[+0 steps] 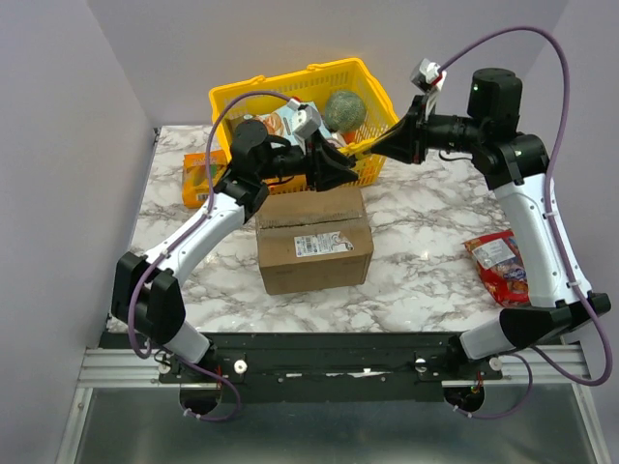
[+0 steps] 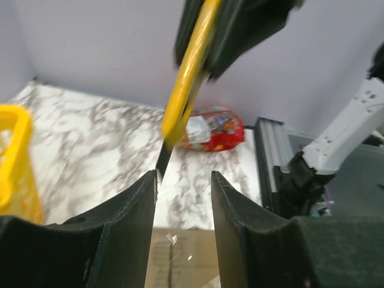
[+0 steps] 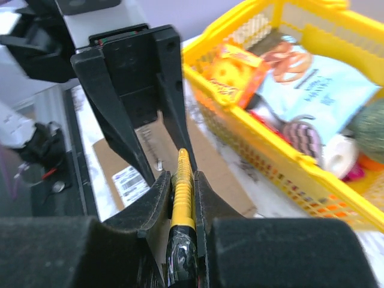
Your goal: Unpack the express box
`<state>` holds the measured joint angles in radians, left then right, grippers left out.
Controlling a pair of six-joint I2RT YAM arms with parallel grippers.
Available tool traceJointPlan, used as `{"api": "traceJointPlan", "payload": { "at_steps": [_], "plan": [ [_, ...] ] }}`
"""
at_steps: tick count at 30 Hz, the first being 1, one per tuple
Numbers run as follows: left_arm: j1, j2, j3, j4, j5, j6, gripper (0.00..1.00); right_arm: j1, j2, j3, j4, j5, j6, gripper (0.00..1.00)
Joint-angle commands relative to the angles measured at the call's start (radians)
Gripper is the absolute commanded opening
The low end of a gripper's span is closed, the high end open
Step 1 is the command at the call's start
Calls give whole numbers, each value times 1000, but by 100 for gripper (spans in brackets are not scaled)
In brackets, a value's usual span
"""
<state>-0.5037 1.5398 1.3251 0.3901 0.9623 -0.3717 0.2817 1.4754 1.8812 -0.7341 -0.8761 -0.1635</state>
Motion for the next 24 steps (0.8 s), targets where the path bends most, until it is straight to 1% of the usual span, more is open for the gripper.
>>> {"api": "traceJointPlan", "payload": {
  "at_steps": [1,3,4,5,6,7,8,9,10,11,13,14,16,17,19,20,22,24],
  "plan": [
    [148,-156,-44,-404,-137,239,53,-9,31,101,-68,96,20,0],
    [212,-217,-47,-544,-196,342,53,-7,36,114,-76,39,-37,0],
    [226,-237,-52,-656,-229,441,54,-6,33,102,-33,61,-9,1],
    [240,-272,-67,-696,-265,488,54,-6,37,93,-24,78,10,0],
    [249,-288,-76,-733,-283,517,54,-3,46,113,-34,84,-5,0],
    [258,-300,-89,-775,-299,536,54,14,90,143,-110,80,-37,0],
    [261,-322,-118,-778,-318,536,51,28,112,174,-151,81,-71,0],
    [263,-331,-133,-775,-315,525,46,42,134,227,-184,72,-127,0],
    [263,-336,-147,-755,-304,515,41,63,147,243,-227,51,-157,0],
    [263,-333,-174,-737,-289,492,27,73,158,251,-234,22,-184,0],
    [263,-319,-188,-689,-238,475,10,94,148,227,-231,-76,-279,0],
    [263,-288,-188,-676,-223,468,0,102,125,211,-226,-108,-313,0],
    [263,-244,-170,-654,-157,450,0,146,112,176,-202,-103,-366,0],
    [263,-190,-137,-652,-130,448,0,161,114,182,-212,-100,-386,0],
    [261,-140,-98,-671,-36,467,0,215,155,243,-272,-75,-415,0],
    [258,-104,-77,-671,-18,467,0,230,173,275,-295,-72,-419,0],
    [251,-86,-72,-656,16,479,0,276,229,318,-344,-83,-421,0],
    [240,-55,-69,-663,24,500,0,303,246,314,-337,-102,-421,0]
  ]
}}
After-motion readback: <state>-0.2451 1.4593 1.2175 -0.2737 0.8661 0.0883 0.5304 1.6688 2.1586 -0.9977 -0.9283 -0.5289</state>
